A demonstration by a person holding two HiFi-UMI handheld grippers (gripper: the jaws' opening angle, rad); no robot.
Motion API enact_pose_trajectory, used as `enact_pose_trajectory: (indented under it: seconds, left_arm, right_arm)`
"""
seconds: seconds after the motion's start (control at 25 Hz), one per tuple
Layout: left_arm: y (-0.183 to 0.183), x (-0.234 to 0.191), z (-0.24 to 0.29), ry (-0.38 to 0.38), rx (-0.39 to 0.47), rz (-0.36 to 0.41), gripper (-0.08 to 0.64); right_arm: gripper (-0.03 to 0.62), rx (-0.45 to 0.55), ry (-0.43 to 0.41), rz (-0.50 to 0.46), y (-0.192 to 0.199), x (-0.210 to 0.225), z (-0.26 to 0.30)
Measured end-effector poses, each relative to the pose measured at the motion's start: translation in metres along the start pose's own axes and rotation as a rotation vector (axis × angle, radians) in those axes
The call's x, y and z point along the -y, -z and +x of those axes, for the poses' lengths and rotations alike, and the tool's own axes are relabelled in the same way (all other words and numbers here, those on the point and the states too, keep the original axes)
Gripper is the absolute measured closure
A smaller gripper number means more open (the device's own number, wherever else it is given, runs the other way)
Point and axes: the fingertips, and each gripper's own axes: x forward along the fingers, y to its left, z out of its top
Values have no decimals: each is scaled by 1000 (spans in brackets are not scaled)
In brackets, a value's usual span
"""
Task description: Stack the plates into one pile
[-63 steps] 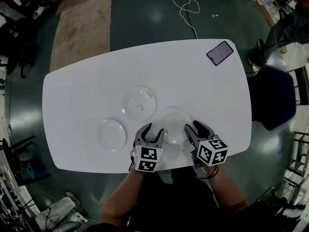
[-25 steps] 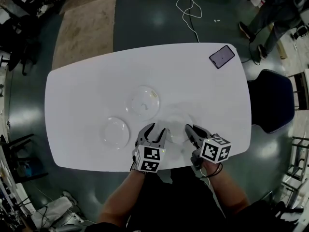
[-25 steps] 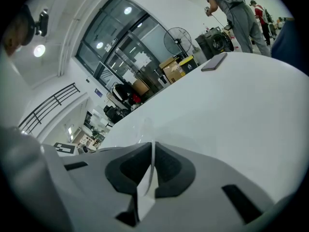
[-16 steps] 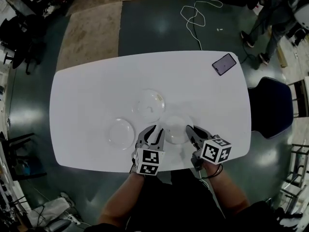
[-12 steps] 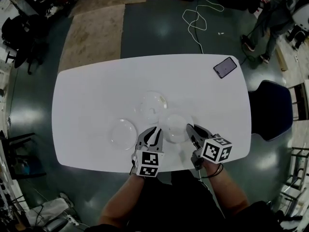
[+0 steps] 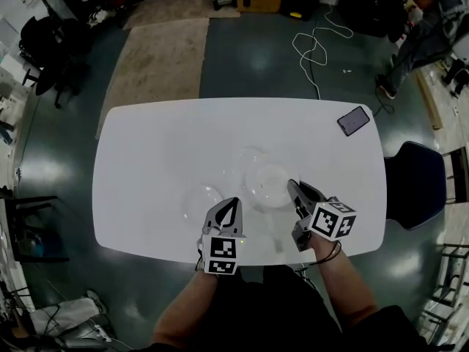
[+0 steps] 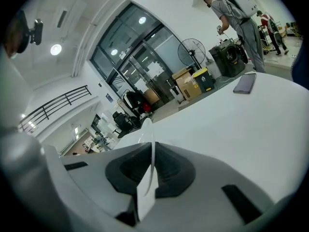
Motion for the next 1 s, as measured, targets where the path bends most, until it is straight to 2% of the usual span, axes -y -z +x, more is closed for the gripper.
enact_pose_trajectory:
  seconds: [0.4, 1.0]
  left_arm:
    - [3, -55, -34, -68, 30, -49, 541]
    - [22, -81, -45, -72, 22, -79, 541]
  right_arm:
    - [565, 1, -2, 24, -3, -27, 52]
    - [565, -51, 47, 175, 29, -11, 100]
